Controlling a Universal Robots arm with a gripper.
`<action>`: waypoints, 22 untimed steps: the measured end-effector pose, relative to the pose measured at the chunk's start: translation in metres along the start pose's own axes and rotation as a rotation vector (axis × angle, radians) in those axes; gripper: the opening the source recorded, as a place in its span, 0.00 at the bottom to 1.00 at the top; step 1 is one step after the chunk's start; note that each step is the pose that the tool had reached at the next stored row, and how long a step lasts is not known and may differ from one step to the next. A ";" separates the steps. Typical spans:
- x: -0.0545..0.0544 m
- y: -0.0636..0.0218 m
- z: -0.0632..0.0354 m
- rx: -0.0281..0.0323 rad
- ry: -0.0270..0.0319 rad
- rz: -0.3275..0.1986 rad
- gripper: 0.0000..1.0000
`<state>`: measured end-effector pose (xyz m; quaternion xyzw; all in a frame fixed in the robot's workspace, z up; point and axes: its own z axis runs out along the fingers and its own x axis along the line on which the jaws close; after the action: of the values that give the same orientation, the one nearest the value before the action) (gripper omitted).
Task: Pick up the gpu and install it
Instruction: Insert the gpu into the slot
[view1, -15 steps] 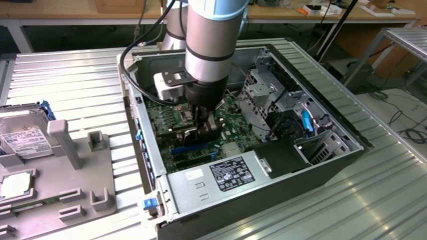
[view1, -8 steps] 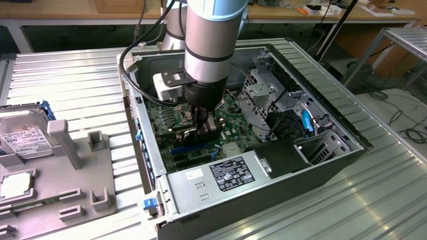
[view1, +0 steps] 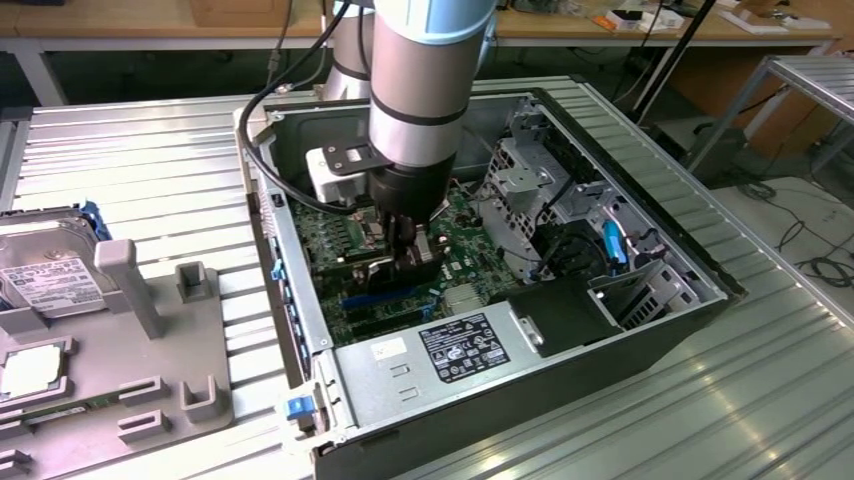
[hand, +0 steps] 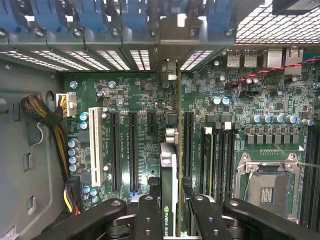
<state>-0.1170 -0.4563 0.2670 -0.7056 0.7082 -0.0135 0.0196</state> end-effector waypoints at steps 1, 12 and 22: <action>0.000 0.0000 0.0001 -0.0001 0.0002 0.000 0.27; 0.001 -0.0001 -0.0024 0.0003 -0.0027 0.000 0.27; 0.002 0.0012 0.0007 0.0001 0.0000 0.000 0.27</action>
<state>-0.1181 -0.4579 0.2663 -0.7055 0.7083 -0.0136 0.0197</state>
